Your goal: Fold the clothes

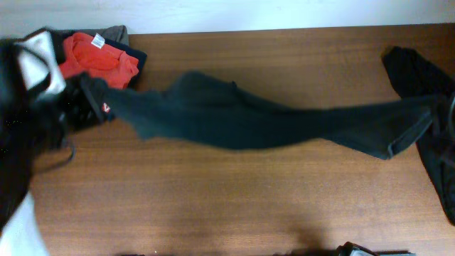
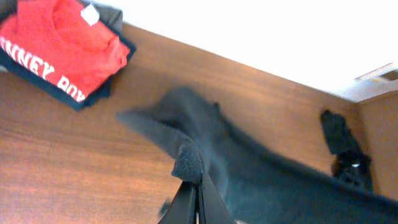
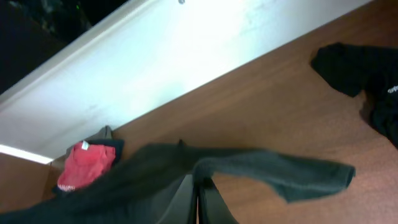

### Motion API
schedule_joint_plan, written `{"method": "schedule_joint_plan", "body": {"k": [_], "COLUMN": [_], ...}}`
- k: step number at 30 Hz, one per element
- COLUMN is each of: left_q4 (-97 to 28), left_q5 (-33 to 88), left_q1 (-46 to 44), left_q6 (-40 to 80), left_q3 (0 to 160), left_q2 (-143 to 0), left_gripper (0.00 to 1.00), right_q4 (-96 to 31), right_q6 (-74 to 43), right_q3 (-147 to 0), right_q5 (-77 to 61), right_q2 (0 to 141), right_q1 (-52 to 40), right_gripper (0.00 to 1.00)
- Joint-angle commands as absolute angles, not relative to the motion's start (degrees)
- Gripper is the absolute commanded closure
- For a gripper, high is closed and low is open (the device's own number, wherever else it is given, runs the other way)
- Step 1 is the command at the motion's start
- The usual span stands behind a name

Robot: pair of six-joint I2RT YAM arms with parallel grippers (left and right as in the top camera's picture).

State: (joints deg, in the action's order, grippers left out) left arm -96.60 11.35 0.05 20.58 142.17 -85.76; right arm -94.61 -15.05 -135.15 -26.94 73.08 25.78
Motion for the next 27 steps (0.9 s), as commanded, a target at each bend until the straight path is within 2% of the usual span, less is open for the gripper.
{"method": "schedule_joint_plan", "body": {"k": [1,7,13,17,22,24,27], "left_q4": [-96.7,-91.6,-78.2,-60.2,-38.0,-35.6,-38.1], "left_q5": [10.7,7.0,6.2,6.3,9.0,9.0,9.0], "left_q1": [-0.3,-0.3,-0.3,-0.2,-0.2,-0.2,-0.2], "left_q6": [20.8,20.9,20.9,20.7,23.6,23.5,22.1], "left_q3": [142.4,142.4,142.4,142.4,143.5,146.1,152.7], "left_q2": [-82.3,-82.9,-93.4,-105.2,-113.0,-112.5,-111.3], "left_gripper": [0.99,0.99,0.99,0.99,0.99,0.99,0.99], "right_q4": [-94.7,-90.4,-82.0,-70.4,-54.1,-49.9,-50.4], "right_q6": [-15.5,-17.2,-17.4,-17.6,-25.9,-27.9,-28.4], "right_q3": [-135.3,-135.3,-135.3,-135.3,-135.3,-136.0,-140.5], "right_q5": [-26.3,-26.3,-26.5,-31.4,-36.7,-39.0,-40.1], "right_q2": [72.9,75.8,84.3,92.4,98.2,98.0,97.4], "right_q1": [25.4,25.4,25.4,24.7,23.2,23.7,24.9], "right_gripper": [0.96,0.96,0.96,0.96,0.96,0.96,0.96]}}
